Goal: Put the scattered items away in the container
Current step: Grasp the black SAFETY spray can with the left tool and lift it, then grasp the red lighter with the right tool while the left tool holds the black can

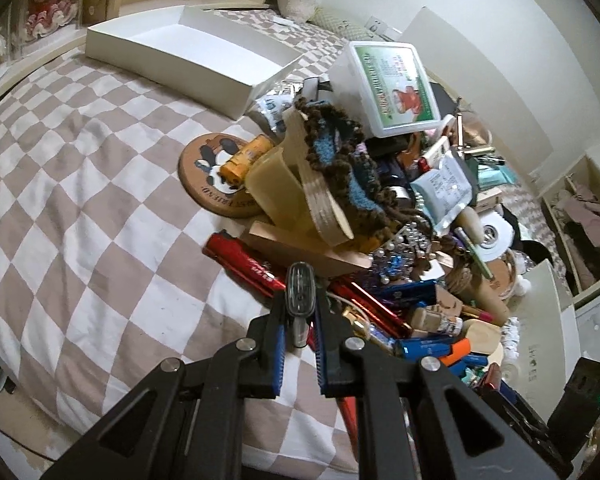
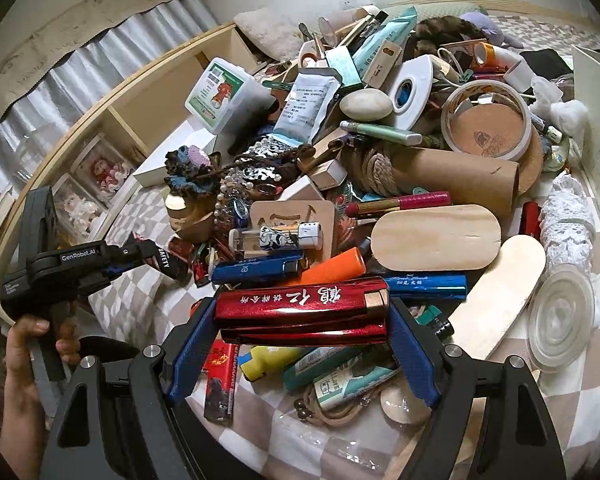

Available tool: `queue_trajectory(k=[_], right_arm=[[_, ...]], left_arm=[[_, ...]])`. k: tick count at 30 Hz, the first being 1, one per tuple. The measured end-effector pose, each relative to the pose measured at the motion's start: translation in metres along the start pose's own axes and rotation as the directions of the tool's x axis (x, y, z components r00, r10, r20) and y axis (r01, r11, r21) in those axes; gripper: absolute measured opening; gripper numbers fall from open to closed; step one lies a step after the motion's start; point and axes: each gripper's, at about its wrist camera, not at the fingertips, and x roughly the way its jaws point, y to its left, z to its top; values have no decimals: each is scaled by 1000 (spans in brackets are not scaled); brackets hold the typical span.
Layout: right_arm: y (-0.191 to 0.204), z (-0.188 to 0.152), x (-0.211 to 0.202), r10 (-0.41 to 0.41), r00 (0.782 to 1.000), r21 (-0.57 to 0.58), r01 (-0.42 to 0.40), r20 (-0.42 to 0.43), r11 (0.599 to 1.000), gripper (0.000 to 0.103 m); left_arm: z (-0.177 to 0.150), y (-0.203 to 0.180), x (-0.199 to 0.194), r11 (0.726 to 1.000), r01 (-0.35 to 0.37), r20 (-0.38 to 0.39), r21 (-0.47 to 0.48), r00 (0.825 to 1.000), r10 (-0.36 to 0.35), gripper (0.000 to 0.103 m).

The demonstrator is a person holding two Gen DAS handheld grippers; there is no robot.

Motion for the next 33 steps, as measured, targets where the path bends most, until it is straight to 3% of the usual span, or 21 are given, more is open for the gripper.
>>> queue_trajectory(k=[16, 26, 33], right_arm=[[-1, 6, -15, 17, 997, 28, -19, 73, 999, 83], [-1, 11, -25, 15, 993, 33, -19, 117, 999, 83], [-12, 14, -28, 68, 990, 92, -80, 127, 993, 83]], left_arm=[[-4, -11, -18, 989, 133, 72, 64, 988, -138, 12], [-4, -24, -21, 978, 170, 75, 123, 981, -180, 12], [-3, -32, -21, 973, 179, 77, 144, 978, -192, 12]])
